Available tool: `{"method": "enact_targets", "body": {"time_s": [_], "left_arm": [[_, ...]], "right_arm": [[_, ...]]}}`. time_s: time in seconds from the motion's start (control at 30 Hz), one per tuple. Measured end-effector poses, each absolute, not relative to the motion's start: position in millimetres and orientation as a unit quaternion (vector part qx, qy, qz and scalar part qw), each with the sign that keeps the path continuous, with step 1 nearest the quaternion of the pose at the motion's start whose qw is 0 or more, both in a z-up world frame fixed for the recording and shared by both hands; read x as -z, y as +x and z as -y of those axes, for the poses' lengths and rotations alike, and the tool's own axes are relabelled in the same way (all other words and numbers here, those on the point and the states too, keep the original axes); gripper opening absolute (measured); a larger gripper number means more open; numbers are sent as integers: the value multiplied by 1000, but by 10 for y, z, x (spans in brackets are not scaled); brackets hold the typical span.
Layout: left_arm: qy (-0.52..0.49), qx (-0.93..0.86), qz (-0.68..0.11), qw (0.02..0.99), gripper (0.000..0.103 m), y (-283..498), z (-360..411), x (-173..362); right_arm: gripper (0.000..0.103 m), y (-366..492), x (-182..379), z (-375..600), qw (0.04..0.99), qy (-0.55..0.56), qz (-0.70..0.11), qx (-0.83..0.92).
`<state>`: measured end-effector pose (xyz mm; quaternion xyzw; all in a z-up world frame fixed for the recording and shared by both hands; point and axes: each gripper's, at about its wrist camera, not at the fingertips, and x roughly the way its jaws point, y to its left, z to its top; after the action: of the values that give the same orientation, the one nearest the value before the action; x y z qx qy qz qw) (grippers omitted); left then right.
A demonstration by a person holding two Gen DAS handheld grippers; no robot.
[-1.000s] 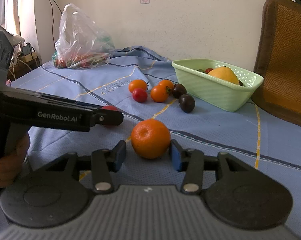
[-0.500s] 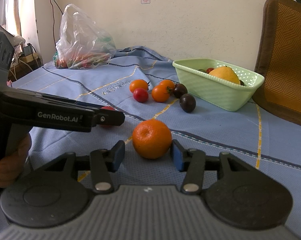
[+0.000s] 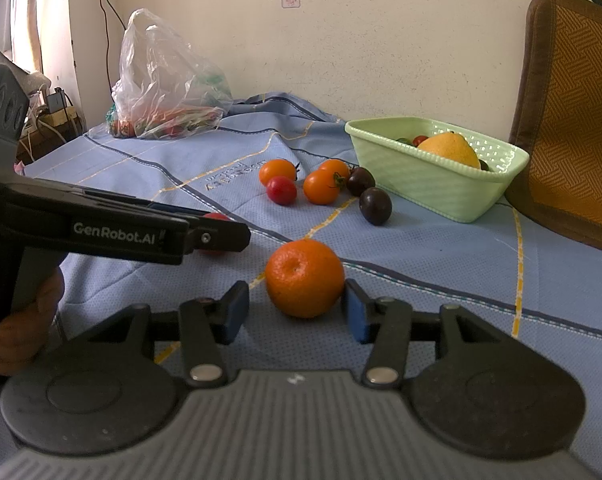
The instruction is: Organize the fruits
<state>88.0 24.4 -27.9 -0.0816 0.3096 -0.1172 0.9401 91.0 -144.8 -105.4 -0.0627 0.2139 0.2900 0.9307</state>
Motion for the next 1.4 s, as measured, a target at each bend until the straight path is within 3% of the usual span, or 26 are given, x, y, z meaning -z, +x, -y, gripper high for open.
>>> {"method": "enact_targets", "body": {"time_s": [0.77,1.4], "left_arm": [[-88,123,-309,939,52,884,-260,283],[-100,124,-303,940,50,868,-267,274]], "right_arm": [[55,912,1056,1454,930,-62,-214,-291],[56,902,1047,1462,931,-59,-213,-290]]}}
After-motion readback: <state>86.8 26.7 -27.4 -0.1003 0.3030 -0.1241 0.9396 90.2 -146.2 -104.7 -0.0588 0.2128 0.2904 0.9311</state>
